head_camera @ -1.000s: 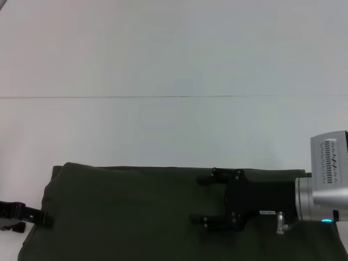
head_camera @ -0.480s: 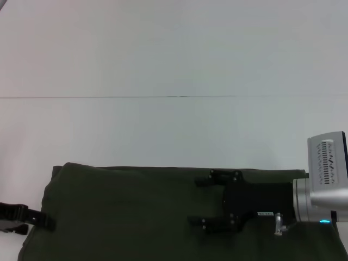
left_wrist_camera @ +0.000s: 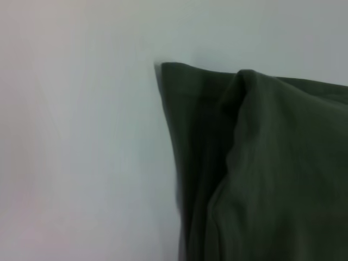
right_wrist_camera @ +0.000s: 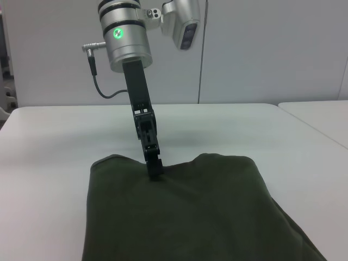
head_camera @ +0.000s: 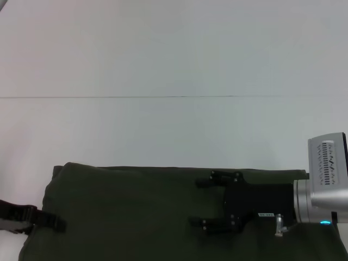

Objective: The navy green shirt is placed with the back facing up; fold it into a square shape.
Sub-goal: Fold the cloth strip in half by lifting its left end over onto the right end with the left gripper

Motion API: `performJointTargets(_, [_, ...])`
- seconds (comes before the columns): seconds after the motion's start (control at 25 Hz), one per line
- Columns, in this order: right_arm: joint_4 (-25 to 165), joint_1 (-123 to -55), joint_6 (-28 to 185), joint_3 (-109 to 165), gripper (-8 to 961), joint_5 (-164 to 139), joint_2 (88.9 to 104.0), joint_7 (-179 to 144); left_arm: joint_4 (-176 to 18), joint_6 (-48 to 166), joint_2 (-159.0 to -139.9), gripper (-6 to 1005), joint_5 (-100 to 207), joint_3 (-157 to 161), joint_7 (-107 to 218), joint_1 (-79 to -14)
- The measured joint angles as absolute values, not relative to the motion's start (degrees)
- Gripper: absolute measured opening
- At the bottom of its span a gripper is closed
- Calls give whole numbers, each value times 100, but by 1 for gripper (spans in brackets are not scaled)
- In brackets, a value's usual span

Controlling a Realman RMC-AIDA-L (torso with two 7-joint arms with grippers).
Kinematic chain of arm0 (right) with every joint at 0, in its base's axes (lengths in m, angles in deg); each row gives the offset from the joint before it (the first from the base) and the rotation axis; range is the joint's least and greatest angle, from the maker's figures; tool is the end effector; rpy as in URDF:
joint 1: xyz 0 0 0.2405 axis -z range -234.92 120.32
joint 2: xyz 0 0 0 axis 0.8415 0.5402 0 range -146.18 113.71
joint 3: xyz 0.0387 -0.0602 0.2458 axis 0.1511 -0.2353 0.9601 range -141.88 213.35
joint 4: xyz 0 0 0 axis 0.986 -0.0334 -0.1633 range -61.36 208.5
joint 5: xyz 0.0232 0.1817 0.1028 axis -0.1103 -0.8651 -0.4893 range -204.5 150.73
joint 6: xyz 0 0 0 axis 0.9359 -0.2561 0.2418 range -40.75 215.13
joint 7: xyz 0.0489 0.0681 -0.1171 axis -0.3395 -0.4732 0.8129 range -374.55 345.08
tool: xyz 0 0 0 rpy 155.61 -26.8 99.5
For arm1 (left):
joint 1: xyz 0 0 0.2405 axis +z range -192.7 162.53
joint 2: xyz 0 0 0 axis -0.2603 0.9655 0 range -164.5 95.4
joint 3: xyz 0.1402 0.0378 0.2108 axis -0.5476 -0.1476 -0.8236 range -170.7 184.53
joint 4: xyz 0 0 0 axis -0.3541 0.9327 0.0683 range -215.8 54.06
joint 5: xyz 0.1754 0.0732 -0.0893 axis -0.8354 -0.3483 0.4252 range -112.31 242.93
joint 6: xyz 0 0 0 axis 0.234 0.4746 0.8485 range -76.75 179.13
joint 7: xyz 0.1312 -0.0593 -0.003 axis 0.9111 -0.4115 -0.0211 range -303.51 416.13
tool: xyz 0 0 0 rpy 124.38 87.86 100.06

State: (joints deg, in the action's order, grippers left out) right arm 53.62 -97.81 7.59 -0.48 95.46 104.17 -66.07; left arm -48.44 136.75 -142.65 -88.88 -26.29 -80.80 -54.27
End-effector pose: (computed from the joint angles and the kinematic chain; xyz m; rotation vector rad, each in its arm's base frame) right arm 0.2397 0.3390 -0.0690 -2.8586 0.1097 0.5602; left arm -0.3345 0.3469 0.0565 -2.1971 -1.8722 0.1104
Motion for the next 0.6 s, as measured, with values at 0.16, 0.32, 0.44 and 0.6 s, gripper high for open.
performJointTargets(0.16, [5364,-9774,758,-47,880,9548,10417,-6607,-4846,13657,-14320,909,-8899,-2627,-8080,-5453])
performJointTargets(0.32, [5372,-9773,757,-47,880,9560,10417,-6607,-4950,13639,-14326,907,-8867,-2618,-8080,-5494])
performJointTargets(0.44, [5372,-9772,749,-48,880,9563,10417,-6606,-4979,13628,-14368,904,-8858,-2606,-8079,-5528])
performJointTargets(0.6, [5372,-9771,742,-47,880,9564,10417,-6606,-4990,13620,-14455,900,-8856,-2575,-8085,-5584])
